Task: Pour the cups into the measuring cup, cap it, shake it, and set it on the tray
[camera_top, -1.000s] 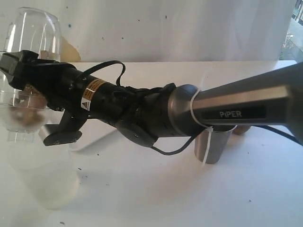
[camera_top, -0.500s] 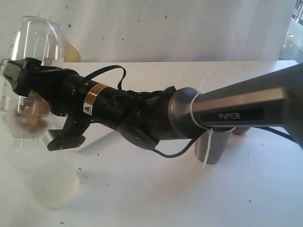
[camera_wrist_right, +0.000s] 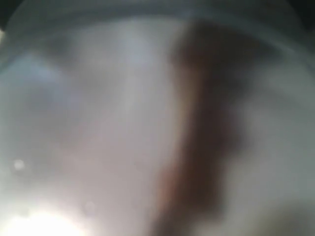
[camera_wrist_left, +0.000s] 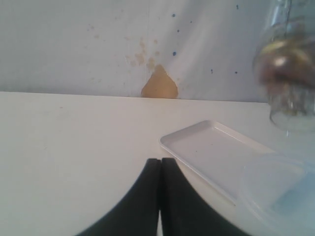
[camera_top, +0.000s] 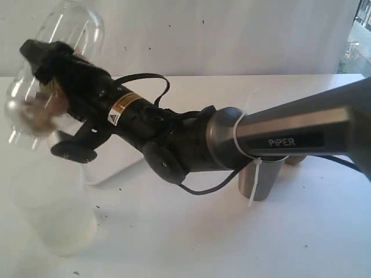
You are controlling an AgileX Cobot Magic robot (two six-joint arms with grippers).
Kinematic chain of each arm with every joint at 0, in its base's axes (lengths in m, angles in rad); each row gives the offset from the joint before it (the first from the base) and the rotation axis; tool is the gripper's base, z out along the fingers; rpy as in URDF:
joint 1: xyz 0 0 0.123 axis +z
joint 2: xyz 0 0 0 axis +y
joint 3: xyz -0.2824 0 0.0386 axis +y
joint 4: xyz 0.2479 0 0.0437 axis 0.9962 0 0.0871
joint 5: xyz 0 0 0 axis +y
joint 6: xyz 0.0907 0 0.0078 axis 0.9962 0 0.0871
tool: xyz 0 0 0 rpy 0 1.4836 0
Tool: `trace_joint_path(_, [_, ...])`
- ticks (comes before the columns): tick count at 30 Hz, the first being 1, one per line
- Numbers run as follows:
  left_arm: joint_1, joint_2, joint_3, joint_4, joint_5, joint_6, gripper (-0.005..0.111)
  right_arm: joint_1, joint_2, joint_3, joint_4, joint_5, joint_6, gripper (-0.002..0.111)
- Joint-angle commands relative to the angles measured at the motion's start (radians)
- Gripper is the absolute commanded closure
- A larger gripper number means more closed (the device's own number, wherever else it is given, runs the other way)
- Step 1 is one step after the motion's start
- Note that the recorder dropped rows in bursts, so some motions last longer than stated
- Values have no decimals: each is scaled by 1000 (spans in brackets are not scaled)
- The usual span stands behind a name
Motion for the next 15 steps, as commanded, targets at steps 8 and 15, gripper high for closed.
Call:
trace_joint_path(8, [2,-4,2,-5,-7,-3,106,-43,-18,-2,531,-244,291,108])
trace_joint_path(15, [2,-4,2,-5,-7,-3,106,-43,-18,-2,576,-207,901,108])
